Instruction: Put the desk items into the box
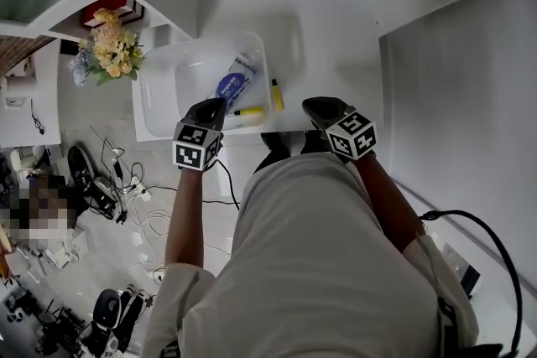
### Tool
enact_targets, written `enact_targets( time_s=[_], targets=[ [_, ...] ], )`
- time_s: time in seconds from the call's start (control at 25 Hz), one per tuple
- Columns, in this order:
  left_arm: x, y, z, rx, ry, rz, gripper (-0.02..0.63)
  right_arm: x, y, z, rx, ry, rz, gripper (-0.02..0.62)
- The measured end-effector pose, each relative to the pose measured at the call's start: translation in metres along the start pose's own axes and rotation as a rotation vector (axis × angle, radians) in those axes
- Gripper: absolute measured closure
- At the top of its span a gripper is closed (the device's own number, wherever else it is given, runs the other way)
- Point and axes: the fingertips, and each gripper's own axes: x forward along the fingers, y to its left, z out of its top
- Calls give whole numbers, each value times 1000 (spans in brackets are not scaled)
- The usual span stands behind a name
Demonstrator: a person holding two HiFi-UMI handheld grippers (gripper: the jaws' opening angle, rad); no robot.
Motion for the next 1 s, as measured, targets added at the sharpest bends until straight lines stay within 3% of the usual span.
enact_targets(
  time_s=[0.64, 1.0],
  targets=[
    [-15, -9, 3, 41, -59, 29, 603, 2, 18, -9, 13, -24, -24, 592],
    [-13, -39, 22, 18, -87, 12, 601, -12, -4, -18, 29, -25, -13, 592]
  ],
)
